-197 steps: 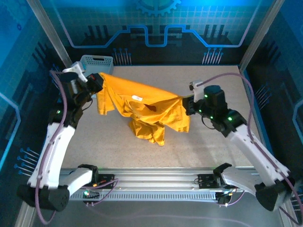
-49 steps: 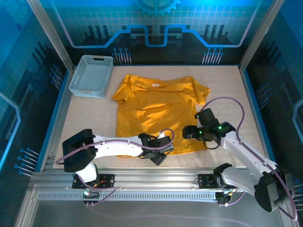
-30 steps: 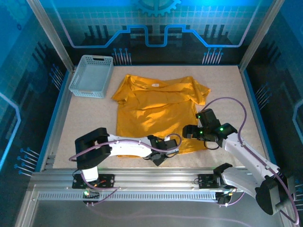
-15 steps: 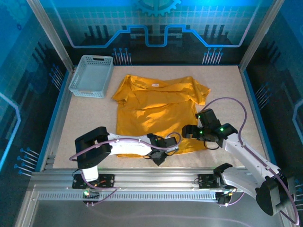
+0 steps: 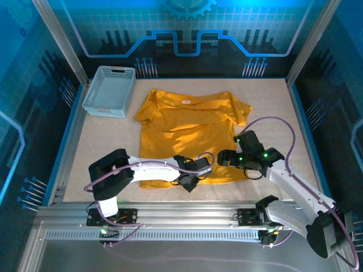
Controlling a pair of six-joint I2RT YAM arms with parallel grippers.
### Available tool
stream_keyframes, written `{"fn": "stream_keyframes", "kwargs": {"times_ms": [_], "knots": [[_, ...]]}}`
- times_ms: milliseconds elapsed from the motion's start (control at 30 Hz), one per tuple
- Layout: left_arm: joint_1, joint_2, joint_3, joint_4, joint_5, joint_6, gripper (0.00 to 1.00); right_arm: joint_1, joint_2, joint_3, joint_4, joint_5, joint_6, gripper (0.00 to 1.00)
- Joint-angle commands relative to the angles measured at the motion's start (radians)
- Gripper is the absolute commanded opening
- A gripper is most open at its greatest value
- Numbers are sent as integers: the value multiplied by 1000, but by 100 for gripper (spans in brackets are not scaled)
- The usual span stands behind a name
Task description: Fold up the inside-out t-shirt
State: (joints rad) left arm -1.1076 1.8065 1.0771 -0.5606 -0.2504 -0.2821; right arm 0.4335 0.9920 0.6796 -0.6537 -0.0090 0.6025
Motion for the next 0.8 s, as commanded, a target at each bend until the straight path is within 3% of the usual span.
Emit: {"fn": "stream_keyframes", "kwargs": {"times_ms": [0, 133, 567, 767], "knots": [[35, 59, -23, 34, -142, 17, 24, 14, -7, 15, -5, -2, 2, 90], [34, 34, -18, 35, -115, 3, 15, 15, -19, 10, -4, -3, 0, 90], [29, -135, 4, 11, -66, -6, 14, 81, -34, -51, 50, 18, 14, 91], [36, -150, 8, 18, -51, -5, 6, 162, -47, -77, 90, 39, 31, 89]]}}
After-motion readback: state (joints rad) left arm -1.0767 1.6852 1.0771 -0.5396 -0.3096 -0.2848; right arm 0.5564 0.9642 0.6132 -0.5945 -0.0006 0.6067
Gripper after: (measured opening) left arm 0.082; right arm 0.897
